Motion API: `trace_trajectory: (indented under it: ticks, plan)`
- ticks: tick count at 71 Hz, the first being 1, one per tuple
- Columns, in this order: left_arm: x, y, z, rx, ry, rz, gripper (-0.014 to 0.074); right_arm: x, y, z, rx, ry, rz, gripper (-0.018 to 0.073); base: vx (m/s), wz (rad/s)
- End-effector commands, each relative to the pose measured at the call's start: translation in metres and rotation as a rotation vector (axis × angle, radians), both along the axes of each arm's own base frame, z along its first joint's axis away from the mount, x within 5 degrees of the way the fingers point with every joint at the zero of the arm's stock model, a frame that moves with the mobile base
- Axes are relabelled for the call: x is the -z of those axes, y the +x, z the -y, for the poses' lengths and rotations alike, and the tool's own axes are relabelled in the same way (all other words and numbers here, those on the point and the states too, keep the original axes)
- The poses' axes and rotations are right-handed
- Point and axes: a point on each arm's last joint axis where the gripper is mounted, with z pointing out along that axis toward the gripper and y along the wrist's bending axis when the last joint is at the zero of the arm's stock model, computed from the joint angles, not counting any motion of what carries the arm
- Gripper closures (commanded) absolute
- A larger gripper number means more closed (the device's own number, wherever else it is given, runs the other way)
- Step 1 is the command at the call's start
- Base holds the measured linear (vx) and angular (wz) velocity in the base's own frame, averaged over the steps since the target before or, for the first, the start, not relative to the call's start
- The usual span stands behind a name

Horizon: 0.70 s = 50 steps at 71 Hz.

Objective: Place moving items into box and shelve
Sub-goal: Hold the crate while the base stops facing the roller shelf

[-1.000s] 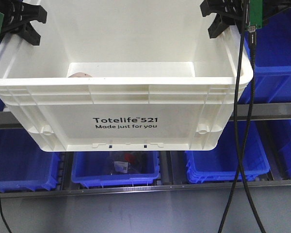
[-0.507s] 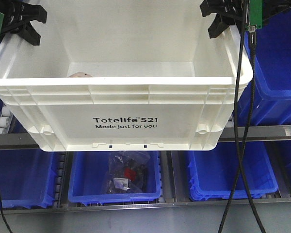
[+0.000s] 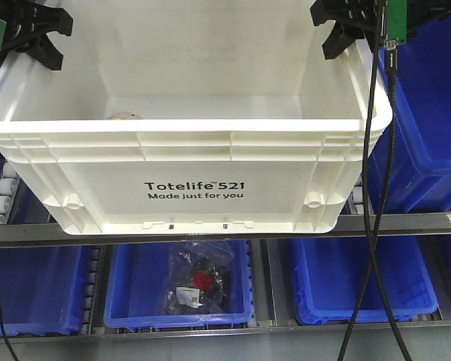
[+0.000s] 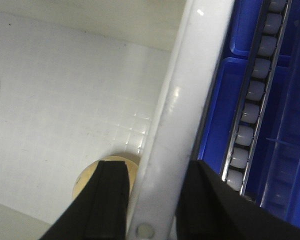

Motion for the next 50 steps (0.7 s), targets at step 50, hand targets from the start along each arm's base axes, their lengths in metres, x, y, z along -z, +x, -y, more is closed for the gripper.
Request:
trace_trajectory:
  ticks: [50]
  plan:
    - [-0.0427, -0.0141, 0.0172, 0.04, -0.181, 0.197, 0.0613, -0.0399, -0.0186, -0.0157, -0.076, 0.182, 0.138, 0.0571, 0.0, 0.0]
